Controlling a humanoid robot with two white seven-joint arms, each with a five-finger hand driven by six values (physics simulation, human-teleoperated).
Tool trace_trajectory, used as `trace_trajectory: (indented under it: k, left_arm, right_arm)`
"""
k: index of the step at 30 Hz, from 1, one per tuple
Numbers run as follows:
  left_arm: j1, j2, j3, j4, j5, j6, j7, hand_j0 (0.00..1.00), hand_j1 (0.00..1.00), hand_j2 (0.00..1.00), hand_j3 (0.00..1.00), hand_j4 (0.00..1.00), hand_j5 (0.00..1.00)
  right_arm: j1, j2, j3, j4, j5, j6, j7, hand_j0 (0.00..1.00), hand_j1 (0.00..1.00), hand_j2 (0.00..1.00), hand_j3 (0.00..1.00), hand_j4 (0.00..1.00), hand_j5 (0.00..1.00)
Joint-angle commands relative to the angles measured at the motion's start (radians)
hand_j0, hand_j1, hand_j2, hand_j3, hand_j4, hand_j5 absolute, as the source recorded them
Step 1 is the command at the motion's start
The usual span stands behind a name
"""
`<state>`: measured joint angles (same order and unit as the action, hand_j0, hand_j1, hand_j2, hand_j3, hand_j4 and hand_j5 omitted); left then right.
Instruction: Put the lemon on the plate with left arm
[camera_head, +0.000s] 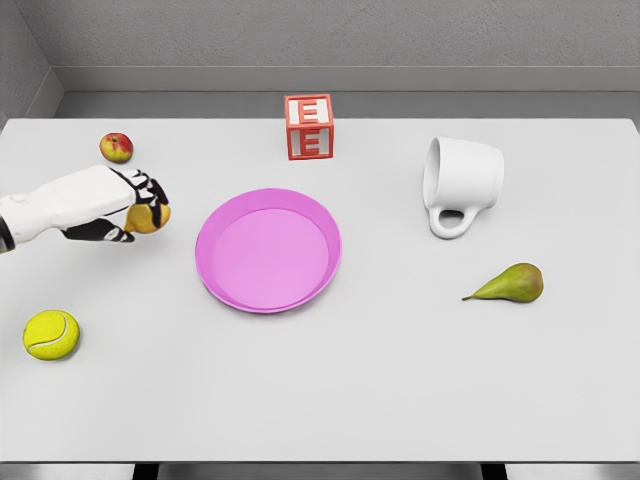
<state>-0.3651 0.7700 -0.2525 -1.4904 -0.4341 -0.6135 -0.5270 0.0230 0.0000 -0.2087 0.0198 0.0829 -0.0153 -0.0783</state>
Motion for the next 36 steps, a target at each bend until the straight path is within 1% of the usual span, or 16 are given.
trace_trajectory:
  k: [1, 11, 17, 21, 25, 27, 32, 33, 34, 36]
  left_arm:
    - [0.000, -0.006, -0.002, -0.014, 0.006, 0.003, 0.001, 0.41, 0.41, 0.41, 0.41, 0.41, 0.41]
    - [0.002, -0.026, -0.007, -0.074, 0.005, 0.003, -0.001, 0.41, 0.41, 0.41, 0.41, 0.41, 0.41]
    - [0.009, -0.031, -0.027, -0.116, 0.003, 0.003, -0.001, 0.41, 0.41, 0.41, 0.41, 0.41, 0.41]
    - [0.008, -0.058, -0.037, -0.131, 0.002, 0.003, -0.019, 0.41, 0.41, 0.41, 0.41, 0.41, 0.41]
    - [0.008, -0.061, -0.039, -0.145, 0.002, 0.003, -0.022, 0.41, 0.41, 0.41, 0.41, 0.41, 0.41]
    - [0.008, -0.080, -0.044, -0.148, 0.002, 0.003, -0.042, 0.41, 0.41, 0.41, 0.41, 0.41, 0.41]
    - [0.008, -0.118, -0.044, -0.163, -0.003, 0.003, -0.056, 0.41, 0.41, 0.41, 0.41, 0.41, 0.41]
    - [0.008, -0.133, -0.044, -0.169, -0.003, 0.003, -0.077, 0.41, 0.41, 0.41, 0.41, 0.41, 0.41]
    - [0.008, -0.139, -0.044, -0.169, -0.005, 0.003, -0.079, 0.41, 0.41, 0.41, 0.41, 0.41, 0.41]
    - [0.003, -0.152, -0.057, -0.169, -0.005, 0.003, -0.084, 0.41, 0.41, 0.41, 0.41, 0.41, 0.41]
  right_arm:
    - [0.000, 0.000, 0.000, 0.000, 0.000, 0.000, 0.000, 1.00, 1.00, 1.00, 1.00, 1.00, 1.00]
    - [0.000, 0.000, 0.000, -0.001, 0.000, 0.000, 0.000, 1.00, 1.00, 1.00, 1.00, 1.00, 1.00]
    - [0.000, 0.000, 0.000, 0.000, 0.000, 0.000, 0.000, 1.00, 1.00, 1.00, 1.00, 1.00, 1.00]
    - [0.000, 0.000, 0.000, 0.000, 0.000, 0.000, 0.000, 1.00, 1.00, 1.00, 1.00, 1.00, 1.00]
    - [0.000, 0.000, 0.000, -0.001, 0.000, 0.000, 0.000, 1.00, 1.00, 1.00, 1.00, 1.00, 1.00]
    - [0.000, 0.000, 0.000, 0.000, 0.000, 0.000, 0.000, 1.00, 1.00, 1.00, 1.00, 1.00, 1.00]
    - [0.000, 0.000, 0.000, 0.000, 0.000, 0.000, 0.000, 1.00, 1.00, 1.00, 1.00, 1.00, 1.00]
    - [0.000, 0.000, 0.000, 0.000, 0.000, 0.000, 0.000, 1.00, 1.00, 1.00, 1.00, 1.00, 1.00]
    - [0.000, 0.000, 0.000, 0.000, 0.000, 0.000, 0.000, 1.00, 1.00, 1.00, 1.00, 1.00, 1.00]
    - [0.000, 0.000, 0.000, 0.000, 0.000, 0.000, 0.000, 1.00, 1.00, 1.00, 1.00, 1.00, 1.00]
